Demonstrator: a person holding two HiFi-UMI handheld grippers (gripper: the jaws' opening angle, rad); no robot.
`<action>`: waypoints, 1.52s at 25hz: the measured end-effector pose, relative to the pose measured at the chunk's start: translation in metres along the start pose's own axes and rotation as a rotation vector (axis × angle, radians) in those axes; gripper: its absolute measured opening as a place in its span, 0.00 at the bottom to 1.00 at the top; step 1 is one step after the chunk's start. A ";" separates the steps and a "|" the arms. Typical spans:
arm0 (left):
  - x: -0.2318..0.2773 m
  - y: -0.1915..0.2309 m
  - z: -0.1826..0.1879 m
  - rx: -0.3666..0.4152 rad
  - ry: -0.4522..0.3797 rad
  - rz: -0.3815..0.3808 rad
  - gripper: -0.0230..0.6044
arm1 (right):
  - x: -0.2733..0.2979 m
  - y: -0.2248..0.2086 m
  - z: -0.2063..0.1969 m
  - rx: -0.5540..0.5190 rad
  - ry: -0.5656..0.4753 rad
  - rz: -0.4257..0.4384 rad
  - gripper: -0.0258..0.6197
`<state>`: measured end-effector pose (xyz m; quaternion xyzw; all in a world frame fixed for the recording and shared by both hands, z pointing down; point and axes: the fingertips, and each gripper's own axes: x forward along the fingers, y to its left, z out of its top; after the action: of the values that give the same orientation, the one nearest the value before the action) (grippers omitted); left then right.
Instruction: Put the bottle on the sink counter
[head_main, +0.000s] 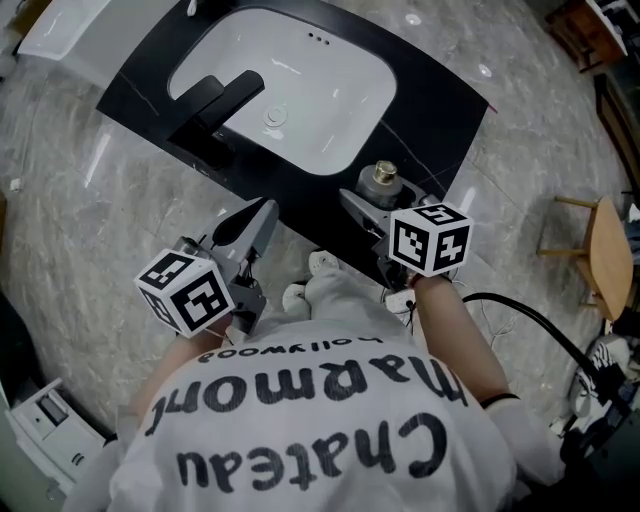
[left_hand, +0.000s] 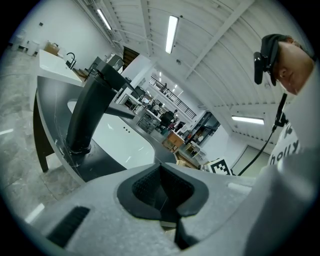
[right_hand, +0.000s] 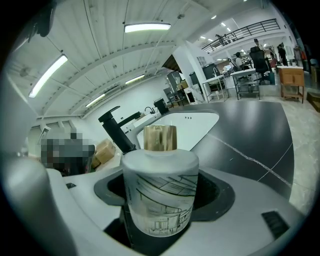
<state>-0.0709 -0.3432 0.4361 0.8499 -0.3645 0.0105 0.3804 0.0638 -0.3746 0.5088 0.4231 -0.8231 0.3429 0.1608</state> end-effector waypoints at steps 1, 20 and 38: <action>-0.001 -0.001 0.000 0.002 -0.003 -0.002 0.06 | 0.000 0.000 -0.001 0.001 0.002 0.000 0.57; -0.037 -0.012 0.015 0.026 -0.079 -0.006 0.06 | 0.001 0.009 -0.028 -0.193 0.089 -0.092 0.57; -0.048 -0.012 0.034 0.054 -0.110 -0.027 0.06 | 0.005 0.009 -0.033 -0.258 0.120 -0.134 0.57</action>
<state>-0.1072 -0.3304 0.3898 0.8641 -0.3727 -0.0315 0.3368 0.0526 -0.3504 0.5315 0.4315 -0.8193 0.2475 0.2851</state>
